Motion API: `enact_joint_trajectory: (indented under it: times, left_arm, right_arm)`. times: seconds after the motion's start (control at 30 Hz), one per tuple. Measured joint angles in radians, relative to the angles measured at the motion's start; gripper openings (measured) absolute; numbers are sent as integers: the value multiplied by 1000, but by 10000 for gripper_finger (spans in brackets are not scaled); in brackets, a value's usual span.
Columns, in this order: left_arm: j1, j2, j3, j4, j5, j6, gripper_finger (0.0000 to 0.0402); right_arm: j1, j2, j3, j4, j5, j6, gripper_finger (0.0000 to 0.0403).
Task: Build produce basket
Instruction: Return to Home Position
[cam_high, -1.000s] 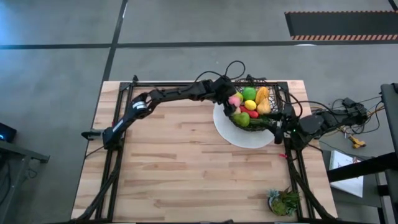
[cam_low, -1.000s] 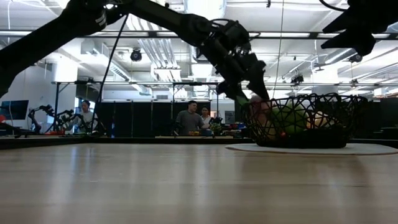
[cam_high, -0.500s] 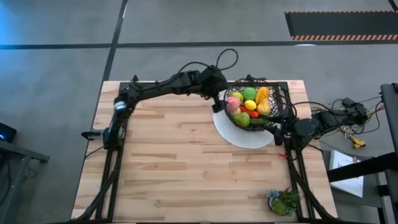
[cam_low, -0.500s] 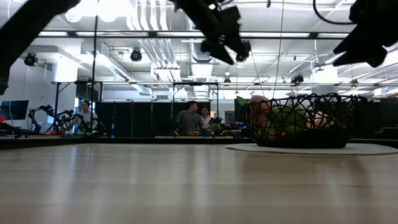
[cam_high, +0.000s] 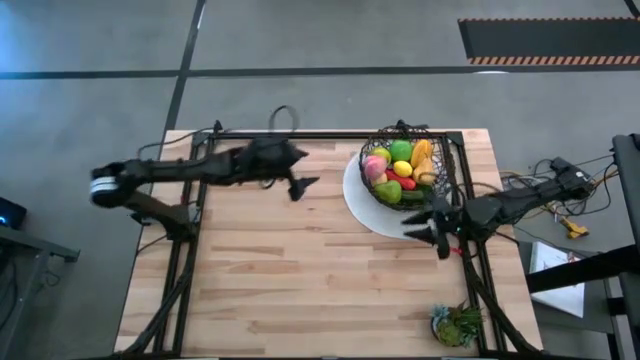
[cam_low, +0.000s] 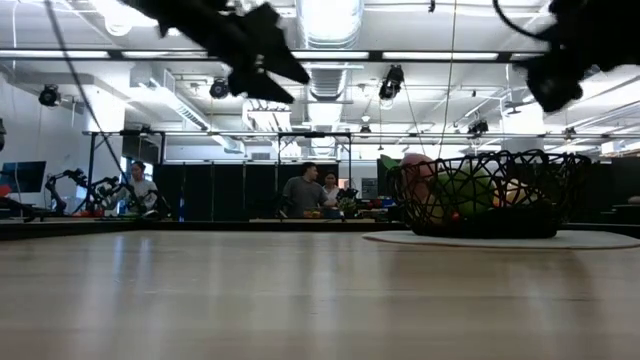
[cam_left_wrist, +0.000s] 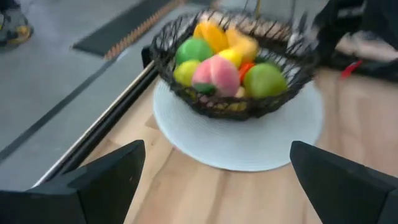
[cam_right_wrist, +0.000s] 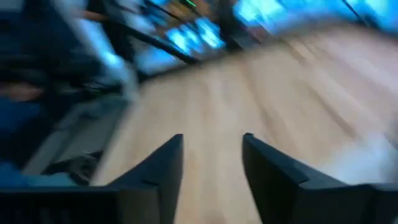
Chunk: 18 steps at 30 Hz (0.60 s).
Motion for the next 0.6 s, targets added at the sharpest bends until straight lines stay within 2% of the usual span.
enact_joint_trajectory:
  times: [0.1,0.2,0.33,0.6]
  left_arm:
    - [-13,-139,-176,149,1,-44,384]
    - [-17,-261,-318,255,1,-75,384]
    - [-19,-418,-457,309,0,-84,384]
    - [-19,-733,-641,306,7,-103,384]
  right_arm:
    - [-7,1,-74,314,-105,-206,120]
    - [-33,-29,-115,458,-123,-323,71]
    - [-78,-88,-140,486,-122,-367,18]
    - [-101,-209,-196,482,-122,-358,9]
